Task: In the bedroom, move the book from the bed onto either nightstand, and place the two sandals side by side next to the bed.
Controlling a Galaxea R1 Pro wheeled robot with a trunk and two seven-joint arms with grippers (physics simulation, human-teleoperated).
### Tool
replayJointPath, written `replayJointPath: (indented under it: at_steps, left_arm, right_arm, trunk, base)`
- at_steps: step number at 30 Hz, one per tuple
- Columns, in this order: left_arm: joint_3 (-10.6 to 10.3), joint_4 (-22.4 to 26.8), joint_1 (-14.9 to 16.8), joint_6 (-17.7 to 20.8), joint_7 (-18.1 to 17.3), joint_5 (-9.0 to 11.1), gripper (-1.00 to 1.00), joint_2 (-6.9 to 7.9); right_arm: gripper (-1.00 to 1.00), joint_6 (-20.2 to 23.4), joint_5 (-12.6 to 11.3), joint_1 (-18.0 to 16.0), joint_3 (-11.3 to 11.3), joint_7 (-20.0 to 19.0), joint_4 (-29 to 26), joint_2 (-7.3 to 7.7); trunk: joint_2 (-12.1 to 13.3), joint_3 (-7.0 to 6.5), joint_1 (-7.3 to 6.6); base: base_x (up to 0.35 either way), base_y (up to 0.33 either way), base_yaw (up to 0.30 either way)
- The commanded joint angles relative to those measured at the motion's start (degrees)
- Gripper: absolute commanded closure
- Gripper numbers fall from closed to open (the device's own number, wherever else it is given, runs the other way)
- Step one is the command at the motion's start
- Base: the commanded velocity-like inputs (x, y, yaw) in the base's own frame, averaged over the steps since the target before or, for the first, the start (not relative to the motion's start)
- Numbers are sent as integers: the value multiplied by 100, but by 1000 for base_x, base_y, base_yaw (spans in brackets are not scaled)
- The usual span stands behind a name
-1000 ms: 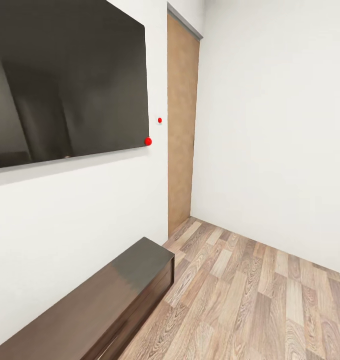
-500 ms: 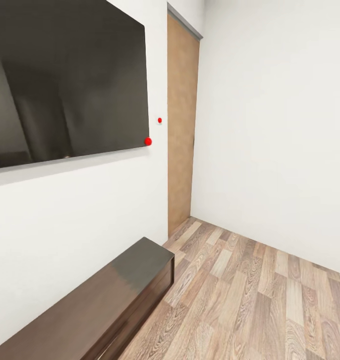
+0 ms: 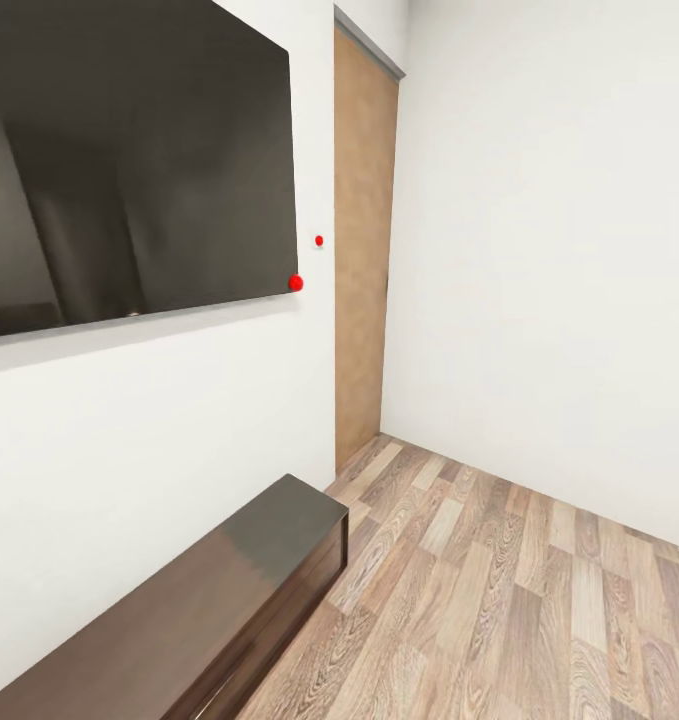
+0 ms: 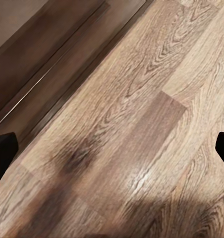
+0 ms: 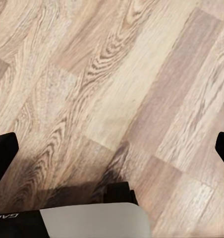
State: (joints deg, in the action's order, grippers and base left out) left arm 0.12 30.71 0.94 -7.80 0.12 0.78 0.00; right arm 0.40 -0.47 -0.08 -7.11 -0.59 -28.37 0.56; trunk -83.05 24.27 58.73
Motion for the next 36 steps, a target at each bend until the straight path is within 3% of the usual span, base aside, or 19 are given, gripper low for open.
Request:
replayJointPath:
  at_steps: [1, 8, 36]
  left_arm:
    - [-1, -6, 3, -18, 3, 9, -100, 3]
    - [-6, -12, 3, -19, 6, 8, -100, 2]
    - [-12, -12, 3, -19, 13, 1, -100, -9]
  right_arm:
    - [-100, 4, -5, -1, -57, -5, -8, -2]
    - [-100, 4, -6, -1, -231, -3, -10, -15]
    - [-100, 4, -10, -1, -242, 6, 16, -38]
  trunk:
    - [-3, 6, 0]
    - [-3, 6, 0]
    - [-3, 6, 0]
  base:
    - [0, 0, 0]
    - [0, 0, -42]
    - [0, 0, -177]
